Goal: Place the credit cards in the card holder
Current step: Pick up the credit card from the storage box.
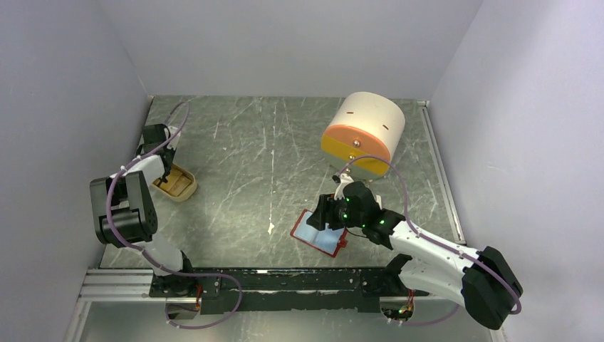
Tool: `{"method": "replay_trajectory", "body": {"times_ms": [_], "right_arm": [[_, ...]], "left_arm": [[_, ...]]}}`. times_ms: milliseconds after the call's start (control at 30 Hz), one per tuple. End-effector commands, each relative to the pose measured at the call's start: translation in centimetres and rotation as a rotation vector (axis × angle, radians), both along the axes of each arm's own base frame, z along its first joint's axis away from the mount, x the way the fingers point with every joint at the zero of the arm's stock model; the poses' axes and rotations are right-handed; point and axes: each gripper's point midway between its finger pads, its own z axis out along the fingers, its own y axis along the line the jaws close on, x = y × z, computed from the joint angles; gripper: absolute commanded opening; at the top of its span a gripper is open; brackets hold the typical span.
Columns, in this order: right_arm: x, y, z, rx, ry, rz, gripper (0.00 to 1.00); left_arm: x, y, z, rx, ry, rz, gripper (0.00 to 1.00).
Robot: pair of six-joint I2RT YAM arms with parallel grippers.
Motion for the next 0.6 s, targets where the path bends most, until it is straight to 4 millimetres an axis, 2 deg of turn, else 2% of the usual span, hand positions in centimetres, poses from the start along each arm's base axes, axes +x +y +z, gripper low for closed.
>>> {"method": "replay_trajectory", "body": {"times_ms": [0,67,167,367,567], "right_arm": [[0.9,0.3,1.3,0.022,-0.043,0.005,0.65],[0.9,0.3,1.4,0.028,-0.042,0.006,0.65],[0.9,0.4,1.4,0.033,-0.039,0.007,0.65],[0.8,0.4,1.3,0.036,-0.032,0.011,0.65],[0.8,0.4,1.3,0.038,-0.035,0.011,0.65]], "left_arm": [[0.9,0.4,1.2,0.096,-0.034,-0.016,0.35],[0.9,0.1,1.6,0.101,-0.037,-0.029,0.27],[0.9,0.0,2.3,0.109,-0.047,-0.039,0.25],[0.8,0.2,3.3,0.138,-0.063,-0.036,0.31],[0.7,0.3,3.4,0.151,-0.061,-0.035,0.34]]}}
